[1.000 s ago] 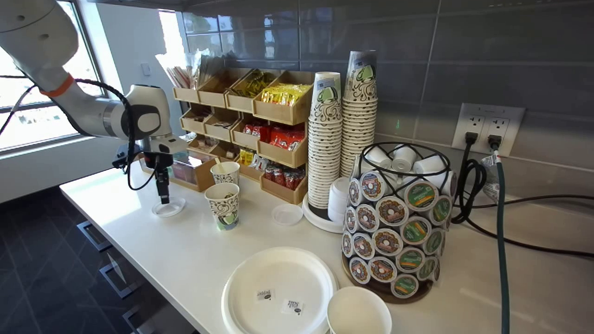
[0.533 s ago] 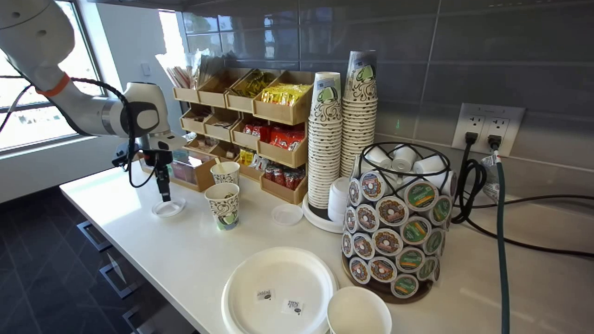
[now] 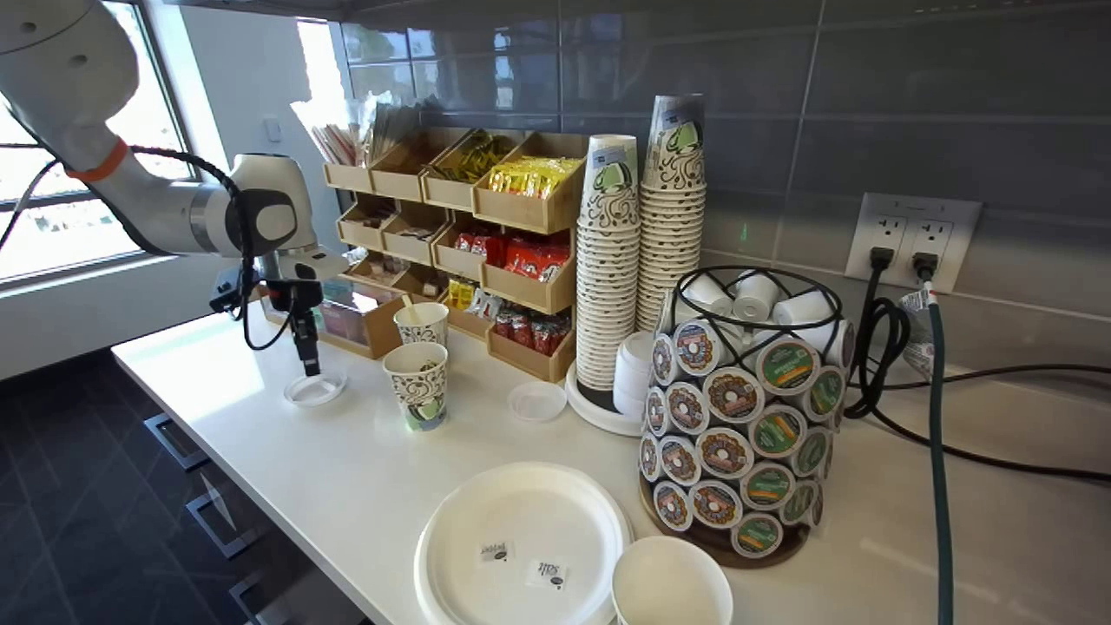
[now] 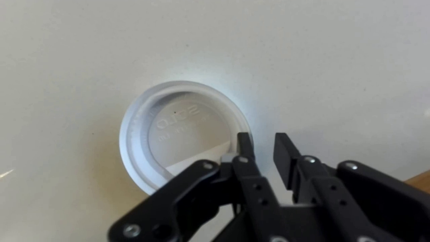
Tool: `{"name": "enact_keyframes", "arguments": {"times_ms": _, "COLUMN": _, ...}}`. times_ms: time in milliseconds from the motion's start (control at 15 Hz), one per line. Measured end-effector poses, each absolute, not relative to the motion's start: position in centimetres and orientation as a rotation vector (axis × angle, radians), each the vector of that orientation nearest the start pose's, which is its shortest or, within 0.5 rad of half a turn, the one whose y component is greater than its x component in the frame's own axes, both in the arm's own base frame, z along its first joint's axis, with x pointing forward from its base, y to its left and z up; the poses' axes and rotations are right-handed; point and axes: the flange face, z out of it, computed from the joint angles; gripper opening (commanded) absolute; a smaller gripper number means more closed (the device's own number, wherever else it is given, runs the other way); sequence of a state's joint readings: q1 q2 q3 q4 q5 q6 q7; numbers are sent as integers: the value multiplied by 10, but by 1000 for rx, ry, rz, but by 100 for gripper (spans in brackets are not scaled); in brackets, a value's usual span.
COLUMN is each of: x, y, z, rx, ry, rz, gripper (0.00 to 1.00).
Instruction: Pick up the paper cup lid and place it upside down on the paper cup to the right
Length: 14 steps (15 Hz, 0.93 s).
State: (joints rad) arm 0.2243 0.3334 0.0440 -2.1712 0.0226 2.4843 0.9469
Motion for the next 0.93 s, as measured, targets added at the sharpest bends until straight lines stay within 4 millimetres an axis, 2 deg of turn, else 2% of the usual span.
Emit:
{"name": "enact_keyframes", "arguments": {"times_ms": 67, "x": 542, "y": 149, "z": 236, "rx": -2943, "ry": 1069, "rz": 49, "gripper": 4}}
{"name": "enact_keyframes", "arguments": {"times_ms": 200, "x": 542, "y": 149, "z": 236, "rx": -2947, "ry": 1067, "rz": 47, "gripper": 5}}
{"name": "enact_keyframes", "arguments": {"times_ms": 267, "x": 542, "y": 149, "z": 236, "rx": -2949, "ry": 1066, "rz": 47, "gripper": 0}}
{"name": "enact_keyframes", "arguments": {"times_ms": 333, "x": 542, "y": 149, "z": 236, "rx": -2951, "ry": 1065, "rz": 48, "gripper": 3}}
{"name": "enact_keyframes", "arguments": {"times_ms": 467, "x": 541, "y": 149, "z": 236, "rx": -2954, "ry": 1064, "rz": 50, "gripper": 0}}
{"name": "enact_keyframes", "arguments": {"times_ms": 733, "x": 541, "y": 149, "z": 238, "rx": -2955, "ry": 1064, "rz": 45, "gripper": 0}}
{"name": "enact_keyframes", "arguments": {"times_ms": 933, "x": 543, "y": 149, "z": 248, "rx": -2945, "ry": 1064, "rz": 20, "gripper": 0}}
